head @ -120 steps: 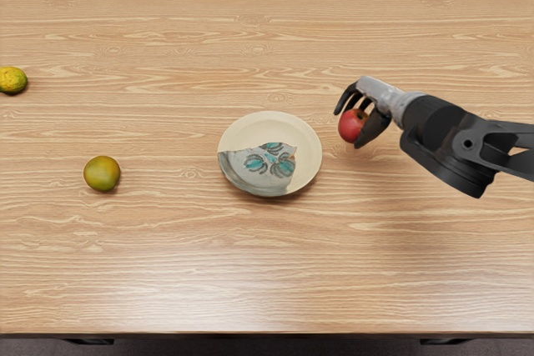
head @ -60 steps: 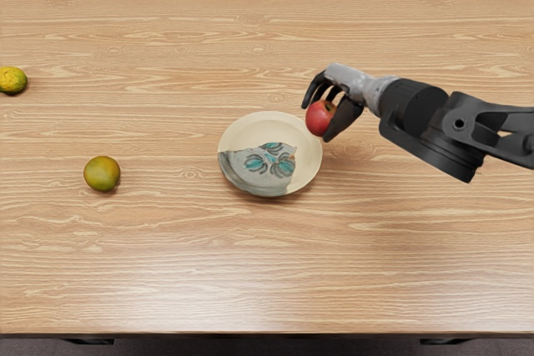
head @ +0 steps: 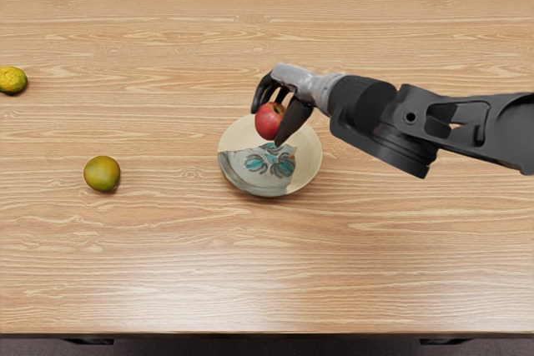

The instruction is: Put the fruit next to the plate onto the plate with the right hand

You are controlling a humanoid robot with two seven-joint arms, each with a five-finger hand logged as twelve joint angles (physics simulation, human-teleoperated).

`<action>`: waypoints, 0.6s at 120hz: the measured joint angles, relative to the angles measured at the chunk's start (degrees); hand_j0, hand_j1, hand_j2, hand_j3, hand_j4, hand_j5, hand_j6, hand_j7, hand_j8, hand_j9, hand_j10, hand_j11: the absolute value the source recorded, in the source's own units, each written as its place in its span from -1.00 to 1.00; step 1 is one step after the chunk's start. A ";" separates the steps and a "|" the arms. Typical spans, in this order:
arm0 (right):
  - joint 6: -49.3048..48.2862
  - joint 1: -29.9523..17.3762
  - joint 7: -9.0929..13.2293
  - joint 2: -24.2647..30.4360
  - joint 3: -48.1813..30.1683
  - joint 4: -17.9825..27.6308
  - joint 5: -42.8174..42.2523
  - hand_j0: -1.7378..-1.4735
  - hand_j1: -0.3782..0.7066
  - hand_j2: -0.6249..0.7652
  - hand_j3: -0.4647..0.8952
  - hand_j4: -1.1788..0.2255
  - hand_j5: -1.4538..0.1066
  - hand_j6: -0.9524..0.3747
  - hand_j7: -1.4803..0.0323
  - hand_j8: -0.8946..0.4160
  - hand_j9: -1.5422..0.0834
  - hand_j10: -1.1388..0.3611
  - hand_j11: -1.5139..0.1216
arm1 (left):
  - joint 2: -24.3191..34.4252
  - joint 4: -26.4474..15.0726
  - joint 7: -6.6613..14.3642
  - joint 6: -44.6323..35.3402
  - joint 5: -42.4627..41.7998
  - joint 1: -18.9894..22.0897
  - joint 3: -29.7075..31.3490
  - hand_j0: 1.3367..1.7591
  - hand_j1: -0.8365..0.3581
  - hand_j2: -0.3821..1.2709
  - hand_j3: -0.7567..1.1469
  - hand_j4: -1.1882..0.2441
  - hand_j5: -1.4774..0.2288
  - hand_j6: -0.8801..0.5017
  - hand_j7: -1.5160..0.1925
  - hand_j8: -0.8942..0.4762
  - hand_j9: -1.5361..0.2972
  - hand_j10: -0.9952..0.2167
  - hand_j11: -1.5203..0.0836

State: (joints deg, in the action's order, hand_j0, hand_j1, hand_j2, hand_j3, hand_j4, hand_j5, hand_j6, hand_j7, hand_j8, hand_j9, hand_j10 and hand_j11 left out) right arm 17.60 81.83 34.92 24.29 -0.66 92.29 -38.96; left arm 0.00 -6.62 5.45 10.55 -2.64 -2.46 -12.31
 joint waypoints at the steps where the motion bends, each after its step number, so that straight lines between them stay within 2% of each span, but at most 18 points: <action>1: 0.01 -0.02 0.00 -0.04 0.02 -0.01 0.01 -0.37 0.15 0.22 -0.32 -0.30 -0.34 -0.17 -0.25 -0.26 -0.27 -0.30 -0.31 | 0.00 -0.01 0.00 0.00 0.00 0.00 0.00 0.52 0.98 -0.54 -0.21 0.66 0.73 0.27 0.77 0.30 0.68 0.64 0.90; 72: 0.19 -4.49 -0.03 -0.41 0.36 -2.41 -2.07 -0.37 0.15 0.22 -0.32 -0.34 -0.41 -0.13 -0.31 -0.22 -0.33 -0.29 -0.39 | 0.00 -0.05 0.00 0.00 0.00 -0.07 0.00 0.52 0.98 -0.54 -0.21 0.66 0.73 0.27 0.77 0.30 0.68 0.64 0.90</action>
State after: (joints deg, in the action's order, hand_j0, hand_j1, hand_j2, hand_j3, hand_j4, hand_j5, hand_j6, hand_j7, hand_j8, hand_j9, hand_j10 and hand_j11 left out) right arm 17.79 77.33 34.89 23.88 -0.30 89.88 -41.03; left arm 0.00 -6.66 5.45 10.55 -2.64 -2.53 -12.31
